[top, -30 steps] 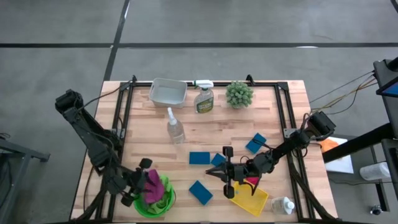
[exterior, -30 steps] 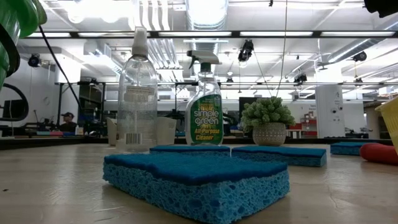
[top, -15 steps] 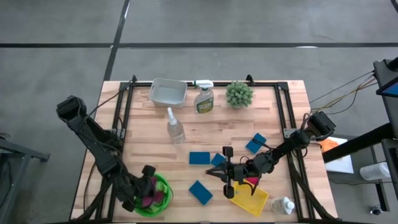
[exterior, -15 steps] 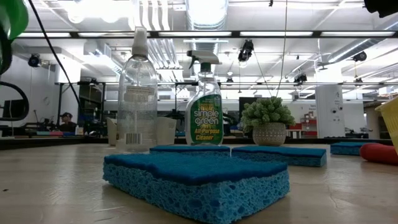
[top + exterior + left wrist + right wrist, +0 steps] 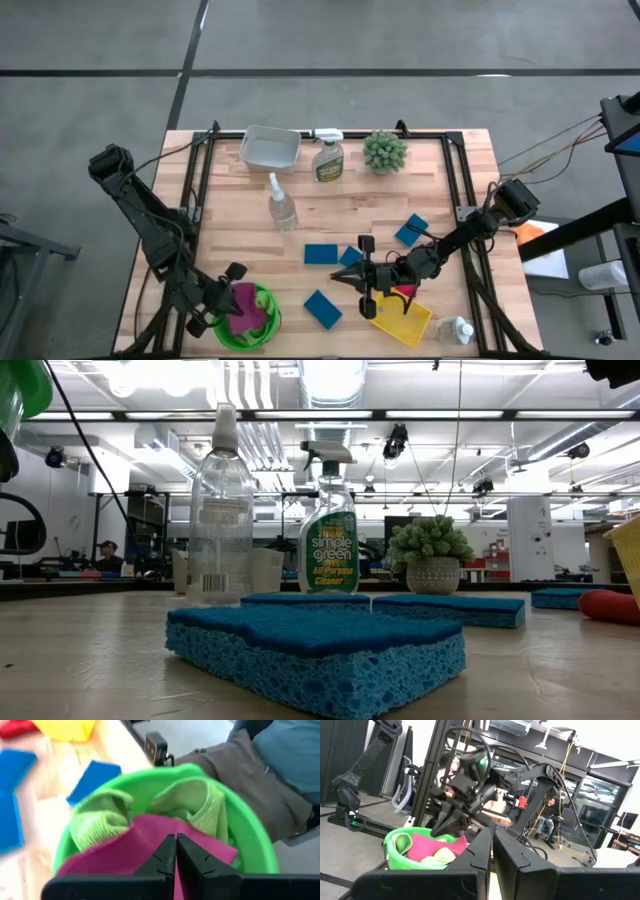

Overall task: Pick & Place Kitchen Items
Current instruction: Put the red microfiber cloth into the green basket

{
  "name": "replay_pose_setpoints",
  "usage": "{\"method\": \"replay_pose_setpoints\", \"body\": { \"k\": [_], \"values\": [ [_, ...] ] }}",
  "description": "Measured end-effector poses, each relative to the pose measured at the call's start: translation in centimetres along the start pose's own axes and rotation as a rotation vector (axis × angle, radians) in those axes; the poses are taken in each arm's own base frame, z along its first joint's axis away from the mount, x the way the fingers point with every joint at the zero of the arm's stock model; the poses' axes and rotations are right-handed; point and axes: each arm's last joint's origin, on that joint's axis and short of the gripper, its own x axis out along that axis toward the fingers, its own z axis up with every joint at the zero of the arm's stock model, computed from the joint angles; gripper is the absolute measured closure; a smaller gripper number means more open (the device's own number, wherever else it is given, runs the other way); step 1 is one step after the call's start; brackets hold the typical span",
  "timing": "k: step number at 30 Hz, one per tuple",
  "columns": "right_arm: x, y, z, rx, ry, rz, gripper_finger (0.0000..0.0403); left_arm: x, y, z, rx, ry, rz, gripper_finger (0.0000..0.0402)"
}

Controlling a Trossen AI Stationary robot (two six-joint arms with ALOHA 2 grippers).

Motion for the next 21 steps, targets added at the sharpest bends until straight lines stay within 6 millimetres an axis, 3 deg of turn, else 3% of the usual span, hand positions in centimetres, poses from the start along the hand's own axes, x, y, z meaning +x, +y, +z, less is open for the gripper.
{"method": "replay_pose_setpoints", "body": {
  "k": [11, 16, 21],
  "values": [
    [-0.9, 0.0, -0.6, -0.021, -0.055, 0.089, 0.0385, -1.8, 0.0, 2.8, 0.359, -0.303, -0.022, 0.0382],
    [-3.3, -1.0, -2.1, -0.02, -0.097, 0.052, 0.0385, -1.4, 2.4, 3.0, 0.343, -0.282, 0.072, 0.0382],
    [-5.8, -2.3, -2.9, 0.002, -0.07, 0.01, 0.0385, -1.4, 6.4, 2.2, 0.26, -0.294, 0.212, 0.0382]
  ]
}}
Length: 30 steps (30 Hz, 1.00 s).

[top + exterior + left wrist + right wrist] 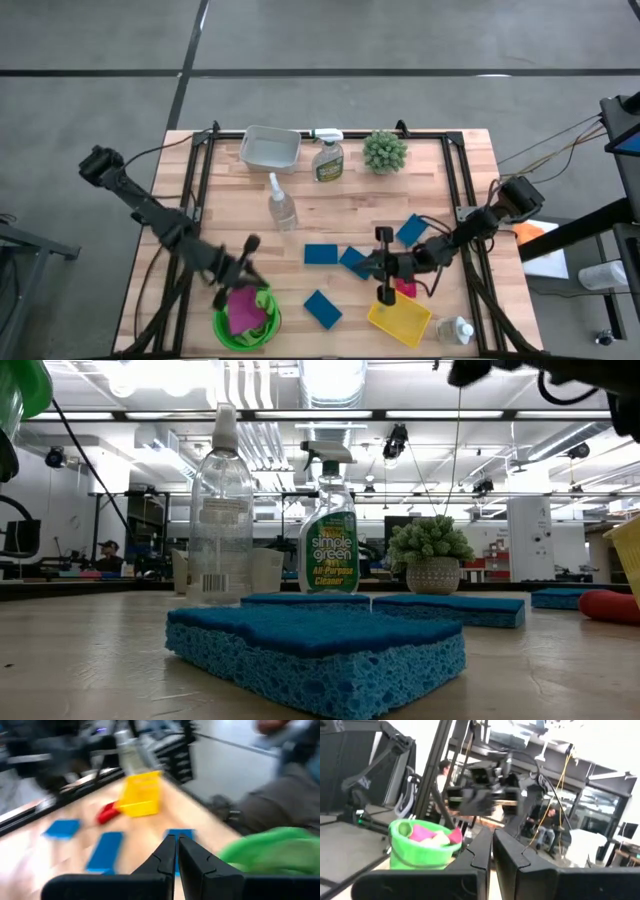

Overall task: Pick & Place Kitchen Items
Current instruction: Put the red microfiber cloth into the green basket

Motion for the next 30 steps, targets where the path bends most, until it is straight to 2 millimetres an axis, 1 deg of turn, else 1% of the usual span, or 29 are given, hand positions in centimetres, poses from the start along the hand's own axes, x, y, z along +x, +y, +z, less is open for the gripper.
{"method": "replay_pose_setpoints", "body": {
  "k": [4, 8, 12, 16, 20, 22, 25, 30],
  "values": [
    [-1.5, -0.6, -0.2, 0.031, 0.015, 0.005, 0.0385, -1.0, 2.8, -1.4, -0.066, -0.081, 0.082, 0.0382],
    [-2.7, -1.3, -0.5, 0.032, 0.029, 0.013, 0.0385, -2.8, 5.1, -3.3, -0.111, -0.177, 0.14, 0.0382],
    [-3.7, -2.6, -1.1, 0.014, 0.058, -0.017, 0.0385, -4.8, 6.6, -5.0, -0.181, -0.235, 0.222, 0.0382],
    [-4.7, -5.0, -2.0, 0.022, 0.102, -0.094, 0.0385, -6.3, 7.2, -6.0, -0.198, -0.284, 0.291, 0.0382],
    [-5.7, -7.4, -3.2, 0.085, 0.194, -0.181, 0.0385, -6.8, 7.0, -6.9, -0.18, -0.288, 0.311, 0.0382],
    [-6.0, -8.2, -3.7, 0.112, 0.254, -0.213, 0.0385, -6.9, 6.9, -7.2, -0.16, -0.285, 0.313, 0.0382],
    [-6.1, -8.8, -4.2, 0.115, 0.35, -0.229, 0.0385, -6.9, 6.7, -7.6, -0.151, -0.276, 0.313, 0.0382],
    [-5.5, -9.1, -3.9, 0.124, 0.483, -0.217, 0.0381, -6.8, 6.6, -8.0, -0.174, -0.217, 0.304, 0.0382]
  ]
}}
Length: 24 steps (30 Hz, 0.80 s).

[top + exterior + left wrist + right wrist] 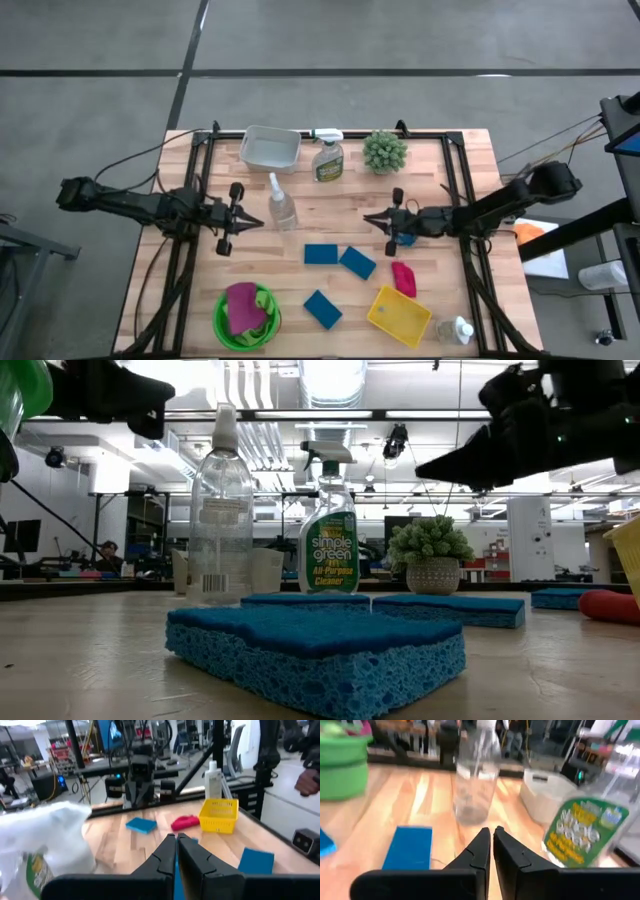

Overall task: Pick & Place Kitchen Items
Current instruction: Put the red microfiber cloth into the green basket

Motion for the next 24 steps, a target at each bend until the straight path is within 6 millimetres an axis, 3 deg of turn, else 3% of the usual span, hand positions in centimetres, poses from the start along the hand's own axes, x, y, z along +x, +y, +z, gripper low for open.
{"method": "replay_pose_setpoints", "body": {
  "k": [3, 11, 14, 19, 24],
  "values": [
    [0.3, 0.1, 0.7, 0.013, 0.112, 0.004, 0.0353, -0.1, 0.1, -0.6, -0.016, 0.045, 0.011, 0.0382],
    [0.1, 0.3, 3.3, 0.086, 0.527, 0.087, 0.0206, -0.4, 0.2, -1.6, -0.029, 0.053, 0.078, 0.0382],
    [-0.2, 0.7, 4.4, 0.154, 0.669, 0.138, 0.0168, -0.5, 0.2, -2.0, -0.03, 0.047, 0.079, 0.0382],
    [-1.0, 2.1, 4.6, 0.255, 0.869, 0.211, 0.0148, -0.5, 0.1, -2.7, -0.031, 0.039, 0.08, 0.0382],
    [-1.6, 3.8, 3.5, 0.359, 1.005, 0.25, 0.0147, -0.5, 0.0, -3.0, -0.033, 0.049, 0.078, 0.0382]
  ]
}}
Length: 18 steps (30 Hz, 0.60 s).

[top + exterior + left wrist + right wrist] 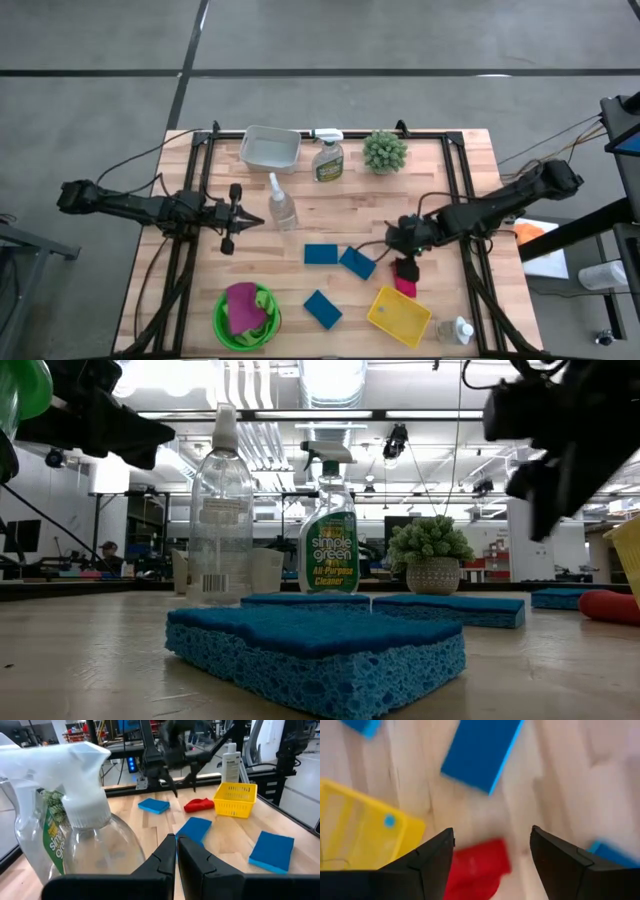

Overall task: Pick & Place Kitchen Items
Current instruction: Put the red microfiber cloth into the green basket

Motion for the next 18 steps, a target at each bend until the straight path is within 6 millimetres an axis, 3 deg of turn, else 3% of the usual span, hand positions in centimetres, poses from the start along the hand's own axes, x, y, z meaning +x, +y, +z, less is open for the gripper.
{"method": "replay_pose_setpoints", "body": {
  "k": [8, 18],
  "values": [
    [1.9, 1.1, -1.4, 0.051, 0.148, 0.005, 0.0147, 0.0, 0.0, 0.1, -0.006, -0.006, 0.001, 0.0382],
    [5.2, 0.8, -2.0, 0.022, 0.275, -0.072, 0.0147, 0.0, 0.0, 0.1, -0.006, -0.007, 0.001, 0.0382]
  ]
}}
